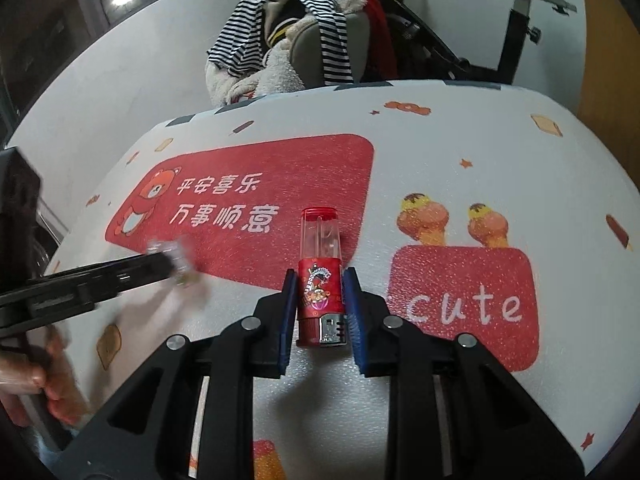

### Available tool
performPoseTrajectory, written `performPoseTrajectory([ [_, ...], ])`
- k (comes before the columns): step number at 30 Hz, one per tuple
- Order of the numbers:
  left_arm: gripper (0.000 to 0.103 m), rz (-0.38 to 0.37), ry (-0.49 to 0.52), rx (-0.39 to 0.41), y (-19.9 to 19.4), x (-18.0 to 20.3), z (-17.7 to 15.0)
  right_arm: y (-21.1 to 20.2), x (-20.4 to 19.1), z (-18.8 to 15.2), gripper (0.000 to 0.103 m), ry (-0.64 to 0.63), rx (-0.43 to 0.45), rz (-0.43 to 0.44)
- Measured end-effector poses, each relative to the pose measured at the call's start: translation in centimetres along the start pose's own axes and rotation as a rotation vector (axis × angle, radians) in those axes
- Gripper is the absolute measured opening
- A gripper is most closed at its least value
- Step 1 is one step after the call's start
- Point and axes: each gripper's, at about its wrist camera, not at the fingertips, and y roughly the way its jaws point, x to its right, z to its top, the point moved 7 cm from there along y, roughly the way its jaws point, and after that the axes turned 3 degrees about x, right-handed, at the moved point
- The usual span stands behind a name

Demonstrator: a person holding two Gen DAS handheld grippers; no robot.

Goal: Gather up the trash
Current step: 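Grasp the clear plastic wrapper with the left gripper while the right holds the lighter, then carry the wrapper over the bin and open the left gripper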

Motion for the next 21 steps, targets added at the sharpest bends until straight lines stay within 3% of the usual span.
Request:
performPoseTrajectory([
  [5, 0.020, -0.042, 0.012, 0.007, -5.0, -0.9, -2.6, -0.7, -2.0, 0.0, 0.026, -0.109, 0.012, -0.030],
  [9, 0.020, -0.059, 0.053, 0.025, -9.9, -1.3, -5.4, -3.4, -5.9, -0.6, 0.026, -0.243, 0.036, 0.022],
  [15, 0.020, -0.084, 0.147, -0.024, -14.3, -0.4, -11.7, -8.9, -9.3, -2.1, 0.026, -0.244, 0.100, 0.106],
  [21, 0.020, -0.063, 0.201, -0.090, -14.6, 0.3, -18.1, -12.8, -10.5, -5.1, 0.026, -0.199, 0.116, 0.137],
])
